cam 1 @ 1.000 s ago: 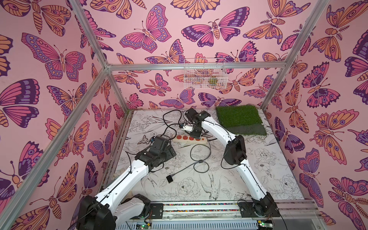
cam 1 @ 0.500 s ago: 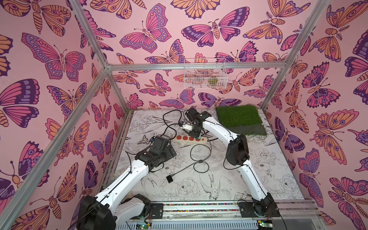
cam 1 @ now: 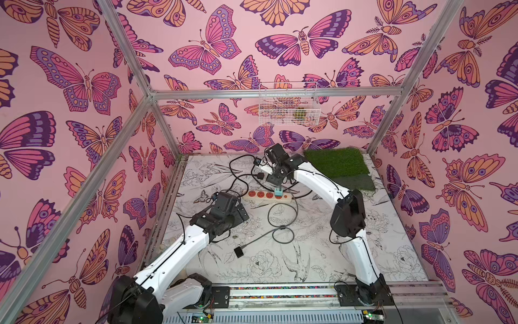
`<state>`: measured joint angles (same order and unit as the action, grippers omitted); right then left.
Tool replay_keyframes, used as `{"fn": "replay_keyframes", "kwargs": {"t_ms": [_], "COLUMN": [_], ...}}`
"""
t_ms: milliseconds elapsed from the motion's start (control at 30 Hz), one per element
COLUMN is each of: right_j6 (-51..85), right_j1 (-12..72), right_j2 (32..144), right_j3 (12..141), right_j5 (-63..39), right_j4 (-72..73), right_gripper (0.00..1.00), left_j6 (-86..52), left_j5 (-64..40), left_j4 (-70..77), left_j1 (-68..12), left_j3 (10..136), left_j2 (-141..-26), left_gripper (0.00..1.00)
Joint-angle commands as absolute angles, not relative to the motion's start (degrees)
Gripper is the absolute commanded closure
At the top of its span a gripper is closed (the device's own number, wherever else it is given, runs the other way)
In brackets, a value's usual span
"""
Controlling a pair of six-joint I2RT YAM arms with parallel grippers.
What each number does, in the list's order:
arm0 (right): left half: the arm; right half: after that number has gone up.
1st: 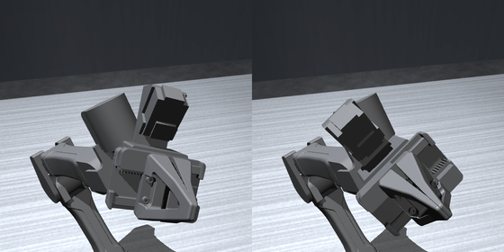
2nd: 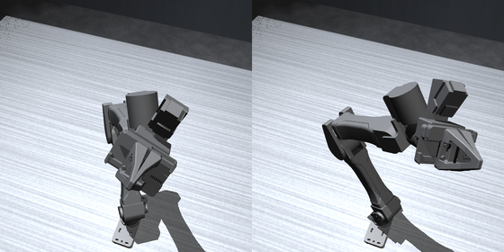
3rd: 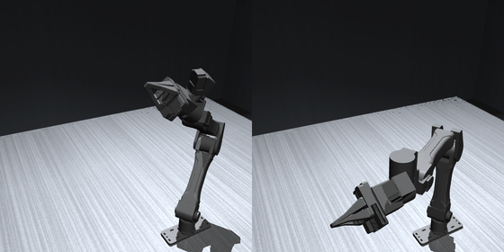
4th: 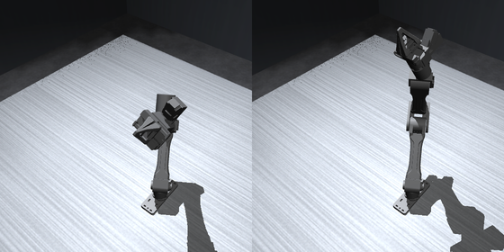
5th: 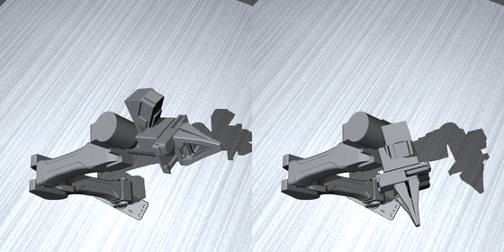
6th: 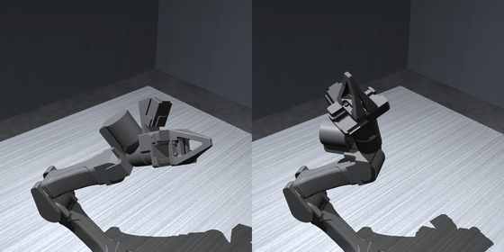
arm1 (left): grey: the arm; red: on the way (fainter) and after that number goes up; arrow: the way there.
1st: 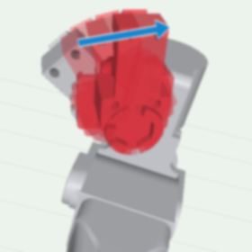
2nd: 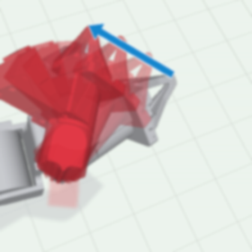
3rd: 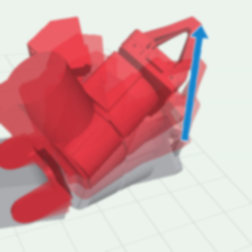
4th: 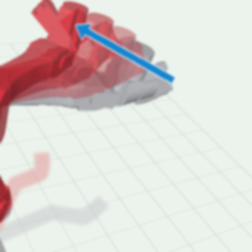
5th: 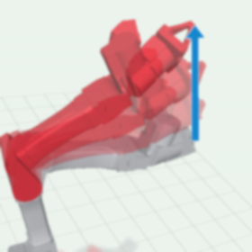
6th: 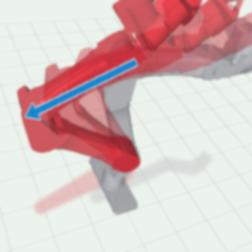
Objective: Charge mp3
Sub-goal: Insert the plug into the socket, then reset both arms
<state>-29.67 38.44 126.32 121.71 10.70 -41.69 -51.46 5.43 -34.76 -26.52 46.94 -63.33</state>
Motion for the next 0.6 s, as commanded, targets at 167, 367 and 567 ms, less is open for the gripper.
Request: {"fn": "replay_keyframes", "kwargs": {"t_ms": [167,367,567], "right_j6": [-17.6,-13.6,-5.4], "right_j1": [38.6,36.5,25.8], "right_j2": [99.2,81.8,66.3], "right_j3": [86.9,64.9,47.7], "right_j5": [10.0,15.0,11.3], "right_j4": [-12.0,-4.3,0.5], "right_gripper": [0.01,0.01,0.01], "left_j6": [-50.7,-53.9,-51.3], "left_j5": [7.9,12.2,17.9], "left_j4": [-35.3,-35.3,-35.2], "left_j1": [-25.8,-26.0,-26.0], "left_j3": [46.0,44.0,44.7], "left_j2": [-60.6,-55.1,-51.1], "left_gripper": [0.00,0.00,0.00]}}
